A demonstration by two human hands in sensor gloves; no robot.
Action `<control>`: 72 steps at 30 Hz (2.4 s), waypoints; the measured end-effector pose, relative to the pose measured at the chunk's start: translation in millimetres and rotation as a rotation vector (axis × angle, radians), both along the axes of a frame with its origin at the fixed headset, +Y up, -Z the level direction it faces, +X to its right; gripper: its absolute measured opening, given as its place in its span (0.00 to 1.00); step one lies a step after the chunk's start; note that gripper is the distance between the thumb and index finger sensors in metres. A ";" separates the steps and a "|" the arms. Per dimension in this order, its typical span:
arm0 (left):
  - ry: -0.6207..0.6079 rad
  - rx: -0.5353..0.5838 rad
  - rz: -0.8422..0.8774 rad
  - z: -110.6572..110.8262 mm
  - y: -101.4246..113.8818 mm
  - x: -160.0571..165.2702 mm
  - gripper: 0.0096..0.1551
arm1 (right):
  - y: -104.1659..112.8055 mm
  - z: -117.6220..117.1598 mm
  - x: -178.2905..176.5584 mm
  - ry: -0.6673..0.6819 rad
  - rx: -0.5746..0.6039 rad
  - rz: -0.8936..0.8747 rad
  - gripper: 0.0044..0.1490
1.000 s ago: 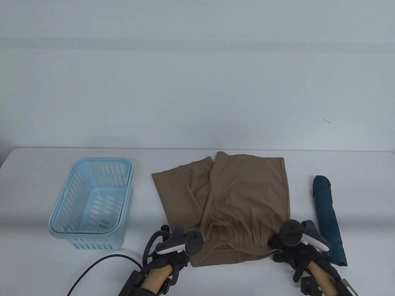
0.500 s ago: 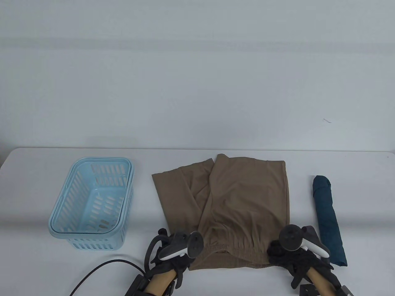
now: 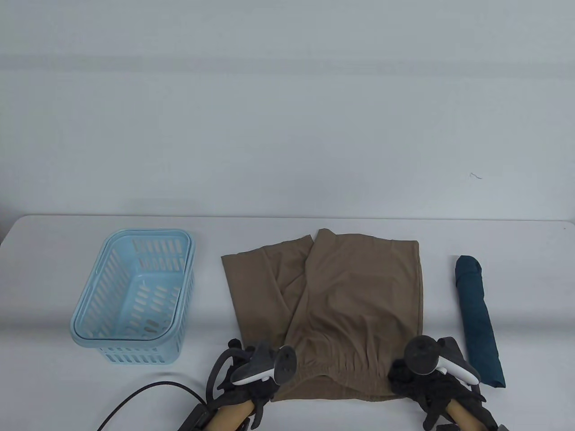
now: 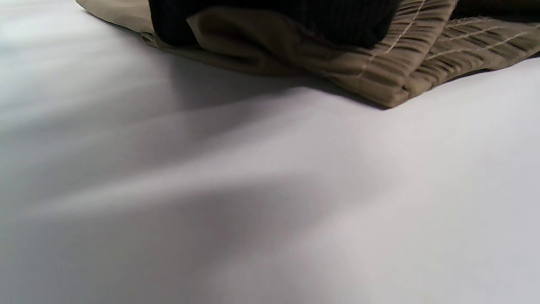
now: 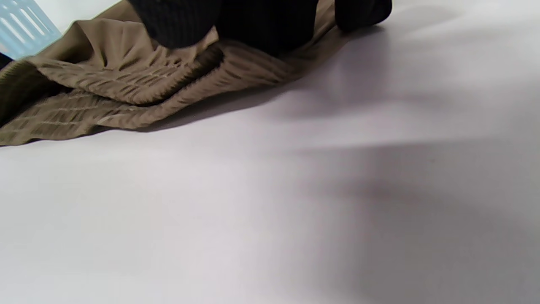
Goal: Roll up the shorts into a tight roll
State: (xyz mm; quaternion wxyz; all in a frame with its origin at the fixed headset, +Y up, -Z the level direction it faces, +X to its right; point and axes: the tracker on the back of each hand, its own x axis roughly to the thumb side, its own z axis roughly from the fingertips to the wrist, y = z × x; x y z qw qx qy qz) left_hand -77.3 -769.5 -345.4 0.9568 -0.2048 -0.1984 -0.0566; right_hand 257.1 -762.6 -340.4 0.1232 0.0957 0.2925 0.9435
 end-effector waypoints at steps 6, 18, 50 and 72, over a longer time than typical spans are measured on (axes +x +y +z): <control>-0.011 -0.067 0.040 -4.7 3.5 -3.9 0.29 | -0.3 0.8 -0.4 -0.009 0.002 -0.011 0.34; 0.086 0.088 0.287 -21.5 61.2 -26.8 0.28 | 22.5 4.1 -5.2 -0.050 0.212 -0.094 0.38; 0.110 -0.177 0.097 -158.9 -0.5 92.0 0.29 | -9.4 10.7 -152.1 0.184 -0.018 -0.093 0.44; 0.105 -0.103 0.003 -143.6 -17.4 91.3 0.33 | -3.7 5.6 -140.3 0.165 -0.026 -0.064 0.38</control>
